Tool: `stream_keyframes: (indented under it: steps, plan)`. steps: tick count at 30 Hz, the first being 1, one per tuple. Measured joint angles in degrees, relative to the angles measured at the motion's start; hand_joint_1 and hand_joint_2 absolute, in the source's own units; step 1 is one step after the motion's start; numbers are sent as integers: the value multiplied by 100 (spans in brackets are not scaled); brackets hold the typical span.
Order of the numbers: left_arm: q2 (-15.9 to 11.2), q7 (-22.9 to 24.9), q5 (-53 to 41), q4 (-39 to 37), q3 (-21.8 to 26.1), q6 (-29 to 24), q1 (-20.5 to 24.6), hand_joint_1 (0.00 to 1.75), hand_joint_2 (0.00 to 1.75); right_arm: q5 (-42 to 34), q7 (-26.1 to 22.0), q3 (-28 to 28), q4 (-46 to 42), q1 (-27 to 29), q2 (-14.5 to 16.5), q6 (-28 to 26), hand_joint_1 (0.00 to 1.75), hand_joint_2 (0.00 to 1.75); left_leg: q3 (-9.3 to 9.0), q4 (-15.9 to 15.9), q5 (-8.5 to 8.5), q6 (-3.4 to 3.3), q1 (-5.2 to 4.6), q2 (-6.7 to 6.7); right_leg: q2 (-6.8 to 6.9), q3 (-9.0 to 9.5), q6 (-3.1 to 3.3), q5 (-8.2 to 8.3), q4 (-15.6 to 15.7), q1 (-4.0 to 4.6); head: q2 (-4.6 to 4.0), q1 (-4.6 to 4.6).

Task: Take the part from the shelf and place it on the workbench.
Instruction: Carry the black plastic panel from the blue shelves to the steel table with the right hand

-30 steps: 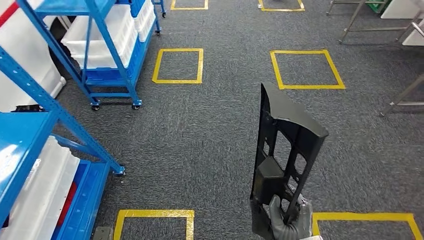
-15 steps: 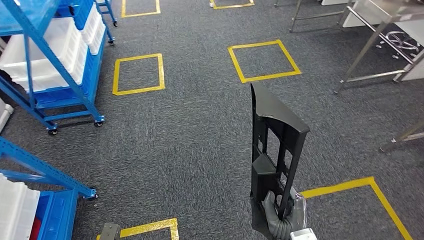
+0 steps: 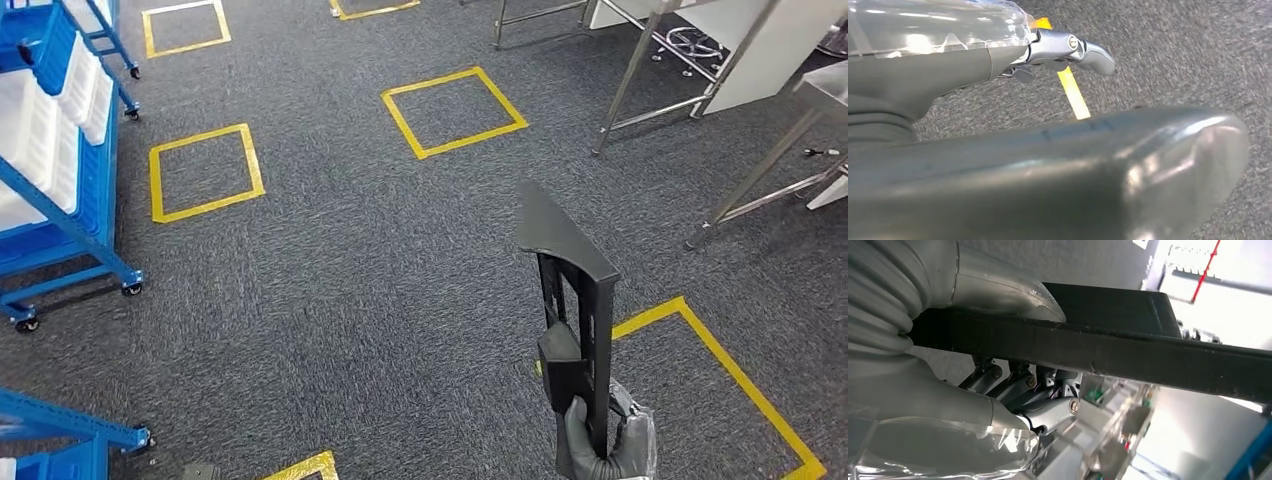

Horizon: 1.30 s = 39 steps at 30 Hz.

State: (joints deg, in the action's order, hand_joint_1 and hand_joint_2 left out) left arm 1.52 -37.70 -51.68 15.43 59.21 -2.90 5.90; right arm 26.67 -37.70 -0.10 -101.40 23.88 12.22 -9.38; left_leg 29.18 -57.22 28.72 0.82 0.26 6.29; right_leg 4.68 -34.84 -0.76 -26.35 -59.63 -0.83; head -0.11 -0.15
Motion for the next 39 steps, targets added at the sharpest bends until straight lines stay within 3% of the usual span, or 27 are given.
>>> stream_keyframes:
  steps: [2, 4, 6, 8, 9, 10, 11, 13, 15, 17, 18, 19, 21, 22, 24, 25, 26, 27, 29, 31, 32, 33, 35, 37, 39]
  plan:
    - [1, -5, 12, 0, 54, 26, -12, 0, 0, -36, -47, -53, -160, 104, 26, 5, 175, 175, -60, 15, 42, 64, 6, 97, -151, 3, 79, -3, 6, 3, 0, -12]
    - [3, -4, -45, 0, 69, 23, -41, 0, 0, -61, -109, -102, -324, 211, 81, 29, 175, 175, -30, -161, 207, 119, 38, -79, -285, 26, 161, 5, 31, -15, 0, -17]
    - [-2, 13, -109, 0, 85, -8, -105, 0, 0, -49, -149, -149, -445, 274, 147, 85, 175, 175, 236, -794, 573, 135, 56, -418, -431, 40, 227, 13, 42, -14, 0, -27]
    - [-22, 64, -178, -1, 106, -44, -181, 0, 0, 1, -174, -204, -502, 329, 196, 159, 175, 175, 625, -1559, 858, 124, 55, -563, -616, 44, 254, 14, 39, 13, 0, -31]
    - [-35, 95, -218, -1, 115, -57, -209, 0, 0, 40, -184, -232, -514, 364, 214, 195, 175, 175, 734, -1717, 839, 111, 53, -584, -714, 51, 257, 14, 37, 27, 0, -31]
    - [-51, 126, -263, -1, 120, -64, -227, 0, 0, 88, -192, -258, -520, 396, 229, 226, 175, 175, 740, -1646, 703, 90, 52, -599, -808, 62, 257, 13, 35, 37, 0, -31]
    - [-64, 154, -314, 0, 122, -75, -235, 0, 0, 148, -196, -281, -520, 418, 242, 255, 175, 175, 640, -1352, 478, 64, 50, -635, -897, 74, 257, 13, 33, 43, 0, -31]
    - [-102, 203, -438, -1, 122, -94, -245, 0, 0, 285, -190, -313, -518, 435, 257, 302, 175, 175, 335, -545, 70, 10, 53, -911, -1054, 76, 241, 13, 18, 48, 0, -28]
    - [-137, 234, -527, -1, 120, -106, -257, 0, 0, 392, -177, -326, -510, 441, 261, 328, 175, 175, 181, -125, -59, -13, 42, -1122, -1196, 43, 182, 24, 6, 33, 0, -27]
    - [-155, 253, -561, -2, 113, -107, -258, 0, 0, 440, -166, -330, -503, 458, 262, 333, 175, 175, 161, -73, -78, -46, 32, -1033, -1317, 6, 95, 52, 15, 11, -1, -27]
    - [-158, 262, -573, -2, 108, -106, -251, 0, 0, 446, -163, -332, -500, 467, 263, 333, 175, 175, 149, -43, -106, -76, 38, -963, -1257, -16, 63, 37, -8, 12, -1, -26]
    - [-160, 268, -587, -2, 102, -102, -248, 0, 0, 449, -159, -333, -499, 469, 265, 335, 175, 175, 138, -8, -135, -117, 51, -885, -1107, -66, 34, -35, -102, 22, -1, -15]
    - [-160, 284, -605, -3, 97, -85, -264, 0, 0, 440, -150, -335, -485, 449, 270, 345, 175, 175, 133, 37, -167, -170, 59, -709, -699, -309, -15, -372, -619, 30, 0, 9]
    - [-159, 291, -609, -3, 97, -74, -281, 0, 0, 431, -144, -335, -474, 435, 274, 350, 175, 175, 137, 39, -166, -183, 56, -616, -579, -491, -43, -579, -1003, 21, 0, 20]
    - [-157, 302, -609, -5, 98, -51, -301, 0, 0, 414, -132, -335, -449, 428, 279, 354, 175, 175, 145, 36, -157, -176, 52, -431, -506, -745, -93, -776, -1560, -14, 0, 22]
    - [-154, 304, -609, -6, 97, -45, -299, 0, 0, 410, -126, -335, -438, 430, 280, 356, 175, 175, 142, 34, -149, -166, 53, -348, -485, -724, -112, -714, -1550, -31, 0, 22]
    - [-145, 305, -609, -8, 97, -42, -294, 0, 0, 408, -120, -335, -429, 432, 280, 357, 175, 175, 132, 31, -137, -150, 56, -270, -447, -580, -125, -559, -1311, -45, 0, 23]
    - [-134, 305, -610, -10, 96, -39, -288, 0, 0, 405, -113, -335, -421, 432, 281, 360, 175, 175, 115, 25, -121, -127, 60, -198, -364, -336, -132, -361, -894, -54, 0, 23]
    - [-117, 305, -611, -13, 94, -34, -281, 0, 0, 398, -96, -335, -414, 423, 284, 364, 175, 175, 69, 7, -74, -60, 42, -77, -134, 74, -83, -131, -177, -32, 0, 22]
    - [-113, 309, -611, -13, 94, -31, -272, 0, 0, 381, -72, -335, -408, 418, 287, 367, 175, 175, 20, 3, -41, 16, 21, 23, -68, 174, 1, -115, 33, 7, 0, 17]
    - [-109, 312, -610, -13, 95, -32, -264, 0, 0, 368, -56, -335, -407, 421, 290, 362, 175, 175, -4, 8, -32, 54, 24, 77, -129, 167, 37, -103, 45, 10, 0, 16]
    - [-102, 319, -610, -13, 96, -35, -252, 0, 0, 358, -36, -335, -408, 425, 295, 343, 175, 175, -19, 2, -11, 91, 38, 71, -192, 168, 78, -94, 55, 4, 0, 14]
    - [-87, 335, -606, -13, 98, -41, -237, 0, 0, 384, 23, -335, -411, 426, 309, 242, 175, 175, 49, -203, 161, 144, 66, -137, -285, 176, 160, -69, 86, -20, 0, 6]
    - [-78, 361, -596, -14, 110, -43, -254, 0, 0, 464, 88, -335, -412, 420, 330, 117, 175, 175, 359, -875, 536, 162, 81, -454, -369, 173, 224, -62, 97, -14, 0, -7]
    - [-72, 392, -589, -19, 132, -38, -284, 0, 0, 520, 127, -335, -410, 421, 339, 50, 175, 175, 711, -1574, 783, 162, 82, -570, -465, 172, 253, -68, 91, 17, 0, -10]
